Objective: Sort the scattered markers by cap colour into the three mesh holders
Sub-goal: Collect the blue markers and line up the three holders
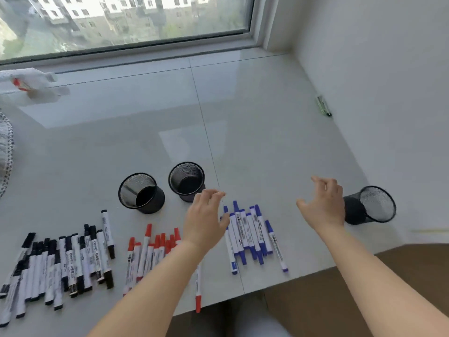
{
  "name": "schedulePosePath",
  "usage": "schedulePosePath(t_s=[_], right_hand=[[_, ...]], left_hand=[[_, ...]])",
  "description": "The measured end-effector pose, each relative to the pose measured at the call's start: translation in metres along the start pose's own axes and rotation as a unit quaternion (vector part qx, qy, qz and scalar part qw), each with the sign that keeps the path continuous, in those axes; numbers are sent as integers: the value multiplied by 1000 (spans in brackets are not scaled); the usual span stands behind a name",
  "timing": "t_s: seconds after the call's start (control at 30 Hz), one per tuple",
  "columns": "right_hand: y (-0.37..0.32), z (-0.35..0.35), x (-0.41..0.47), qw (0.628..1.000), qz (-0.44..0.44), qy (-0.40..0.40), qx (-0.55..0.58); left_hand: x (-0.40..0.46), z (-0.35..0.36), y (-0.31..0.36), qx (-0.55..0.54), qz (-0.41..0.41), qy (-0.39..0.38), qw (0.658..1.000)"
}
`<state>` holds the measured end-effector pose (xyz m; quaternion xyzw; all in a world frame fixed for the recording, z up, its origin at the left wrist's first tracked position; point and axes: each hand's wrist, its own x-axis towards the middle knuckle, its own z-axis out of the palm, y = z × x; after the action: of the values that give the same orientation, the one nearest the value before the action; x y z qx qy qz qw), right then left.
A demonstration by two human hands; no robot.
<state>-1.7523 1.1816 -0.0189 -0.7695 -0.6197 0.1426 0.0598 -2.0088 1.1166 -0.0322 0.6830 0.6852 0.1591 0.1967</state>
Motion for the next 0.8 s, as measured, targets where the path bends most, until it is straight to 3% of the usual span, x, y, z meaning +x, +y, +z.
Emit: schedulePosePath(t_s=[0.17, 0.27, 0.43, 0.6, 0.8], right_hand=[[83, -20, 12, 993, 95, 10, -65], [115, -23, 22, 987, 137, -17, -86], [141, -18, 38, 983, 172, -65, -7], [131, -13, 47, 994, 105, -25, 10], [53, 8, 56, 998, -33, -40, 19]], left_hand=[[12, 43, 30, 27, -89, -101, 991], [16, 57, 39, 44, -110, -112, 987], [17, 65, 51, 70, -115, -106, 985], [12, 57, 47, 89, -148, -102, 980], [0, 44, 23, 83, -220, -114, 965]])
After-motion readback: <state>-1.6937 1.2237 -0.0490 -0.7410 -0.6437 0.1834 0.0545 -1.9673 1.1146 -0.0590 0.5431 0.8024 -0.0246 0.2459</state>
